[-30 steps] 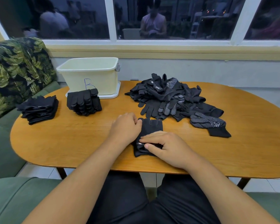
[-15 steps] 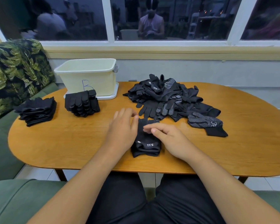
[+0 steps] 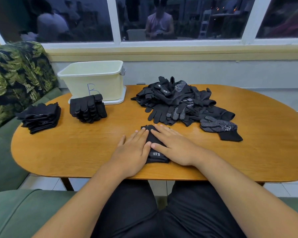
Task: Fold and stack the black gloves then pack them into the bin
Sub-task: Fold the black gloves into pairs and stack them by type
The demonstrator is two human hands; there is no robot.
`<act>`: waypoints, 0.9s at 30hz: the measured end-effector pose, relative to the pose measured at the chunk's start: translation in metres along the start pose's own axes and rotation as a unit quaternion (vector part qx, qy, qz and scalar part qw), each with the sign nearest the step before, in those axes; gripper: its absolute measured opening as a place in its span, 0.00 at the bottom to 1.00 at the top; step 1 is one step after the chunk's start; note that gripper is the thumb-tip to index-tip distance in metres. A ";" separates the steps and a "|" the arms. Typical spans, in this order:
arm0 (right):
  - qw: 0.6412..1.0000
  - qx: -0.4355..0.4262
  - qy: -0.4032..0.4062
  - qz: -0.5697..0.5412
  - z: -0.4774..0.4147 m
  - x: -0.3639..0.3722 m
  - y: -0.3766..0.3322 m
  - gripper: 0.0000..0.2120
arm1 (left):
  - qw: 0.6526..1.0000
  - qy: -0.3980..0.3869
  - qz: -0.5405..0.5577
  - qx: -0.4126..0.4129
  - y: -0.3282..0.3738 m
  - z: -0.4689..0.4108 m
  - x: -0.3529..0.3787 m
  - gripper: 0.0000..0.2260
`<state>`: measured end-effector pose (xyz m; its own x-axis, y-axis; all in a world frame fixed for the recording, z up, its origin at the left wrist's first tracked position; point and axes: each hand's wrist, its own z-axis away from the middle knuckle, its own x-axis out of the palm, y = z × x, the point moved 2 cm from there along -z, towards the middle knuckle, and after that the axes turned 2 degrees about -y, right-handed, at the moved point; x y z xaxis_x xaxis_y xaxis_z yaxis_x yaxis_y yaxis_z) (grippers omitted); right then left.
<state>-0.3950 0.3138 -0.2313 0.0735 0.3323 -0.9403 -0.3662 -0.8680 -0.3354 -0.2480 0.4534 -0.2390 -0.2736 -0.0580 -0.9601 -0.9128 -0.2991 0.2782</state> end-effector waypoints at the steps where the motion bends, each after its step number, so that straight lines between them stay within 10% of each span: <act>1: 1.000 0.000 -0.009 0.011 0.000 0.000 0.001 0.37 | 1.000 -0.001 -0.005 -0.002 0.001 -0.001 0.000 0.28; 12: 0.993 -0.003 -0.091 0.073 -0.009 -0.012 0.008 0.38 | 1.000 -0.010 -0.020 -0.021 0.005 0.000 0.003 0.31; 19: 0.959 0.110 0.255 -0.058 0.004 -0.005 0.026 0.24 | 1.000 0.002 -0.018 -0.023 0.009 0.004 0.001 0.39; 27: 0.935 0.255 0.233 -0.077 -0.004 -0.015 0.018 0.17 | 0.999 0.011 -0.024 -0.018 0.010 0.004 0.002 0.39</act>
<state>-0.3991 0.2915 -0.2236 0.5139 0.1386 -0.8466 -0.7050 -0.4941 -0.5089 -0.2590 0.4541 -0.2379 -0.2236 -0.0633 -0.9726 -0.9127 -0.3364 0.2317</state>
